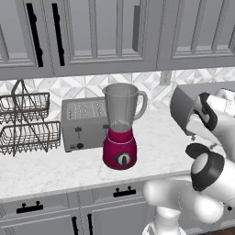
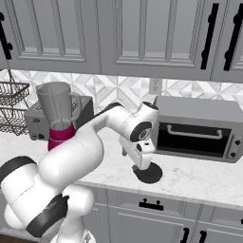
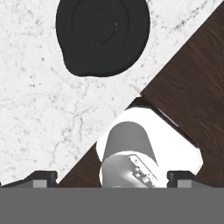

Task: Close the lid blender by securely placing the lid on top.

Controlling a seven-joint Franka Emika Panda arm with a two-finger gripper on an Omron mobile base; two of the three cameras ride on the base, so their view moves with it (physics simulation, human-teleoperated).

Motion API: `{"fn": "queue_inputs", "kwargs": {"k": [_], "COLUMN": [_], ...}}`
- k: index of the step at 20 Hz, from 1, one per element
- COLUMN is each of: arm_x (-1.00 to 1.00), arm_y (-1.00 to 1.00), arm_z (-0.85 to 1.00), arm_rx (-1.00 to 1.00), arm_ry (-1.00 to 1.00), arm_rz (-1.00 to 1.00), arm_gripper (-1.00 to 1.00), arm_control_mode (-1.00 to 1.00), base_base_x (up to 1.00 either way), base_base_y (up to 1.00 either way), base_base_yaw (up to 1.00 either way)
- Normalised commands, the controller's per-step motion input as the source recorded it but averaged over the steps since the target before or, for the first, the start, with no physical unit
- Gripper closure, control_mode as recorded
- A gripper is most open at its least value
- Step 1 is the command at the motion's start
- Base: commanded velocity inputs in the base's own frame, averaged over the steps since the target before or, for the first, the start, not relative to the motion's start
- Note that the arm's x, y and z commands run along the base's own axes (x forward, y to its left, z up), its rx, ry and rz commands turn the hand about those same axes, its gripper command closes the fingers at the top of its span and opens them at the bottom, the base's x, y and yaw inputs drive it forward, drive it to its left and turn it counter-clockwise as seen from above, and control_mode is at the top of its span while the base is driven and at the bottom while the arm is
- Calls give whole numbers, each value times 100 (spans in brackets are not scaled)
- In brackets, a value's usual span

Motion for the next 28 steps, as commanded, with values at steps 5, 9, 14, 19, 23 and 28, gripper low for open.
{"fn": "queue_inputs", "kwargs": {"k": [5,9,14,19,23,28], "arm_x": [-1,-8,18,26,13,33], "arm_y": [-43,-79,-8,0,0,0], "arm_z": [-26,-25,-4,-10,-33,-26], "arm_rx": [0,0,0,-3,-12,-12], "arm_ry": [2,0,0,0,0,0], "arm_rz": [0,-1,-2,0,0,0], "arm_gripper": [-100,-100,-100,-100,-100,-100], "arm_control_mode": [-100,-100,-100,-100,-100,-100], "base_base_x": [0,0,0,0,0,0], "base_base_y": [0,0,0,0,0,0], "base_base_yaw": [0,0,0,0,0,0]}}
